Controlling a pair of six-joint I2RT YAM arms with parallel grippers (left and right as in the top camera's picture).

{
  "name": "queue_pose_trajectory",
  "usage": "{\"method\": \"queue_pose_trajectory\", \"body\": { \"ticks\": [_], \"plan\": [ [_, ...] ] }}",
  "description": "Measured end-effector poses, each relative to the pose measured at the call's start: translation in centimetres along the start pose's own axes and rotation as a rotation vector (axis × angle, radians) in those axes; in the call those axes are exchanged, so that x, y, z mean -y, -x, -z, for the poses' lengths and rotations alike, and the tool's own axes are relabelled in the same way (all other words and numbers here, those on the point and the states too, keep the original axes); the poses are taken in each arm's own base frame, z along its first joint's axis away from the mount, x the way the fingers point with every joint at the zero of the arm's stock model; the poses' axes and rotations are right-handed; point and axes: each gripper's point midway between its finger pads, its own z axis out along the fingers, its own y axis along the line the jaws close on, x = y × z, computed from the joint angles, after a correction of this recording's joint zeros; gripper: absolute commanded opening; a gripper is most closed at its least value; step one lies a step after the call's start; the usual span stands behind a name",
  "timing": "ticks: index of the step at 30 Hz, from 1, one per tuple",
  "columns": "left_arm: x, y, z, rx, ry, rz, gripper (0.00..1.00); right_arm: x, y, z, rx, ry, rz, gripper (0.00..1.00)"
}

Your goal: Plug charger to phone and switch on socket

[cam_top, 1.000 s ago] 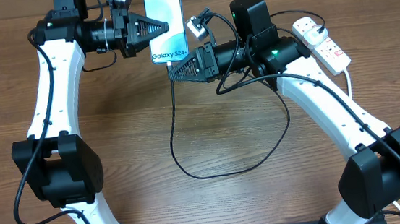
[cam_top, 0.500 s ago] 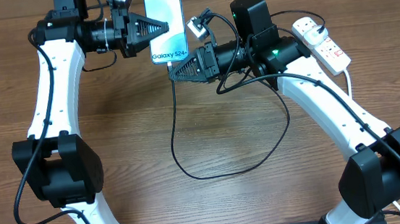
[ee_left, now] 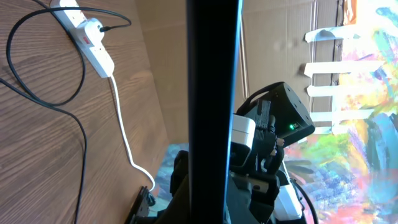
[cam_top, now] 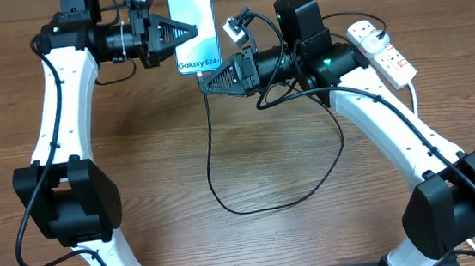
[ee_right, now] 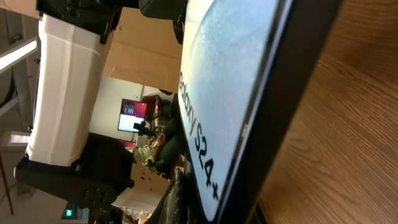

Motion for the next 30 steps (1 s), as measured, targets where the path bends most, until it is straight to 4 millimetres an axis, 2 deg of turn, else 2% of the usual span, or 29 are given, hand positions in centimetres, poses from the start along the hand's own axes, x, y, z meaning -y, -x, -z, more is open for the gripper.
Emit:
{"method": "queue_pose_trajectory", "body": {
  "ticks": [30],
  "plan": [
    [-0.32,0.12,0.43,0.012,0.012,0.021,0.04,0.52,0.34,-0.84,0.031,-0.048,-0.044,0.04]
  ]
}}
